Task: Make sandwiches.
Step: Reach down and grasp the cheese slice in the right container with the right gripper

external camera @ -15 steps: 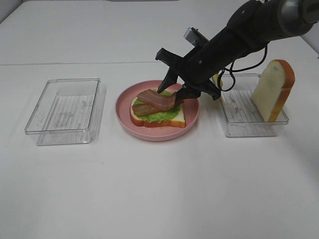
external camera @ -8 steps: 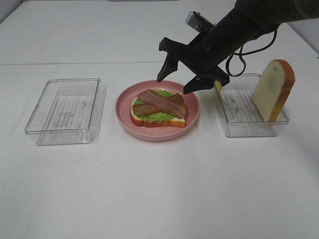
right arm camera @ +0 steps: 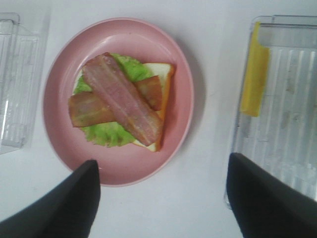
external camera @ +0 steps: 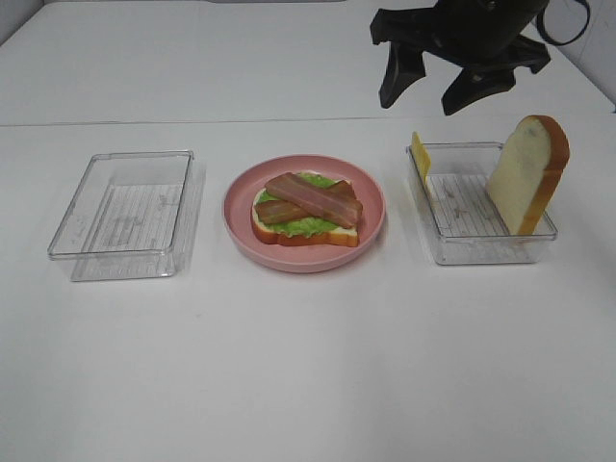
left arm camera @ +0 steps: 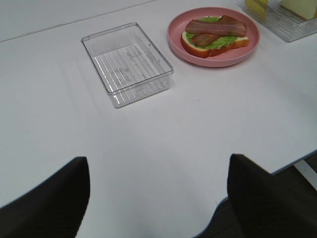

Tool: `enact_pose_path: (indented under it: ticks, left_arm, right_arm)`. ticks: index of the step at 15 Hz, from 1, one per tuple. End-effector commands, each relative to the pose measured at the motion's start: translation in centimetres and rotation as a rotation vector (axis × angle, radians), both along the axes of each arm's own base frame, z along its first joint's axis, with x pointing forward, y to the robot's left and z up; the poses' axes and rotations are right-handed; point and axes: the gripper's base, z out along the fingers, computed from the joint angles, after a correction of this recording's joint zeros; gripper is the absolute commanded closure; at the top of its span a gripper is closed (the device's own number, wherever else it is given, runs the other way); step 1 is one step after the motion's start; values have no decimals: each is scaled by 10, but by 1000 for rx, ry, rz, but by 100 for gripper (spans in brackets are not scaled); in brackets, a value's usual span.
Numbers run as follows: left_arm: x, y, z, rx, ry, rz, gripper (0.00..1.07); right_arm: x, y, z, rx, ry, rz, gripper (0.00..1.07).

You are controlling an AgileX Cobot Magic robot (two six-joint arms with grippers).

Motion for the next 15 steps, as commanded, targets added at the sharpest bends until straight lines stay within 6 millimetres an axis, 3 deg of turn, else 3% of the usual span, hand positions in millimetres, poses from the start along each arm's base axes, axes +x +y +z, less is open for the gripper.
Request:
enact_pose_path:
  ticks: [1,4,9,15]
  left_arm:
    - [0,0,0,-8,-10,-2,33]
    - [0,0,0,-8,-10,-2,33]
    - [0,0,0,-8,-10,-2,33]
    - [0,0,0,-8,-10,-2,33]
  right_arm:
    - [14,-18,8,-28,-17,-40,41]
    - [42,-31,-1,-42,-6,-62,46]
    - [88,-28,-56,-103,89,-41,46]
    - [114,-26,-101,-162,140,-27,48]
